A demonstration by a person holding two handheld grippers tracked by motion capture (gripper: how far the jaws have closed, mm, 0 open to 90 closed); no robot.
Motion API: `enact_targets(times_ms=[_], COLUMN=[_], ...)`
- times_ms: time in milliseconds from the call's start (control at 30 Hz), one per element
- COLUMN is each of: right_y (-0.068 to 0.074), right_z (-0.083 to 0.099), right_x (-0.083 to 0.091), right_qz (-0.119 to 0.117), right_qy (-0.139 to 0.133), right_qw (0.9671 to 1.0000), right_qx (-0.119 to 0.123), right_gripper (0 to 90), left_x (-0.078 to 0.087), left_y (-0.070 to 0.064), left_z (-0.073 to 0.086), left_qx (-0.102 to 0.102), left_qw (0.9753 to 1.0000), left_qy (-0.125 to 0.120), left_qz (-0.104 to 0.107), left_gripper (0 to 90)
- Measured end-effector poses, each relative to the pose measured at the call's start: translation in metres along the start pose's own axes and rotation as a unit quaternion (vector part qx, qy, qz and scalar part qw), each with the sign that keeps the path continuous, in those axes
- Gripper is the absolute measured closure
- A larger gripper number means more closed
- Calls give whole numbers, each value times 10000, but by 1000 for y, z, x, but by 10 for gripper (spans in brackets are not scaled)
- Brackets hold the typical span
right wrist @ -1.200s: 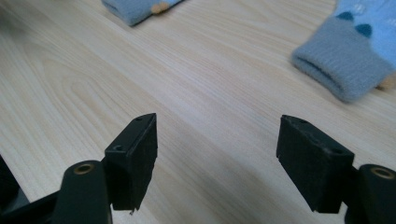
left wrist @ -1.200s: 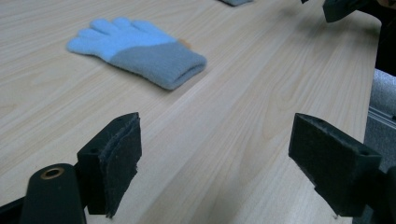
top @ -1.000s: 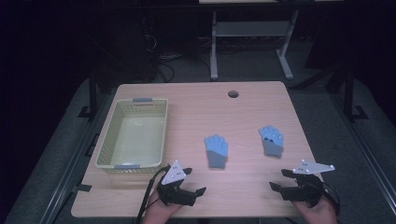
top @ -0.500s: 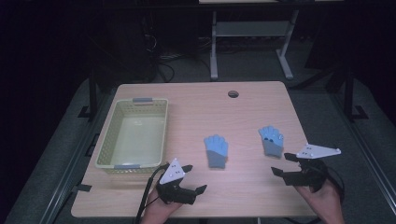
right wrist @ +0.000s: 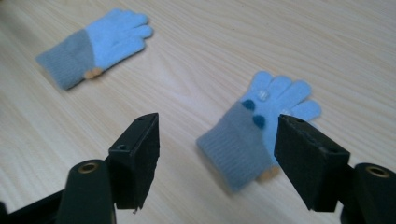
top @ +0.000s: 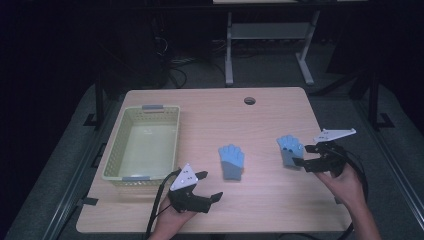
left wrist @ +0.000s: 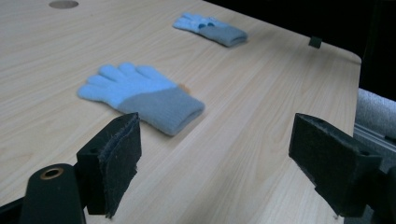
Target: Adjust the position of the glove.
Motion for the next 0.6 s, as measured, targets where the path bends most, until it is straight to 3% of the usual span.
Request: enact_targets(times_ms=[133, 267, 433, 600], right_y=[-7, -16, -25, -33], right_z=[-8, -15, -17, -17], right_x=[-9, -20, -32, -42], right_qz=[-41, -22, 17, 25], right_qy=[200, 416, 842, 992], right_qw=[9998, 9991, 9964, 9950], right_qx=[35, 49, 40, -95], right_gripper=[326, 360, 387, 392], left_x=[-1, 0, 2, 4], left_y=[1, 1, 4, 2], left_z=[5, 7, 6, 8], left_qx=[-166, -43, -72, -108], left_qw=[9998, 10000, 9999, 9998], left_qy=[21, 17, -35, -9], left_qz=[-52, -64, -111, -139], left_gripper=[164, 164, 165, 165])
Point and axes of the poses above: each handheld gripper's, and its own axes: x roughly backward along the jaws, z roughly out of its underside, y roughly to its left, the point moved 6 cm from there along -x, roughly forward along the jaws, and after that the axes turned 15 degrees about -z, right-handed, at the moved point
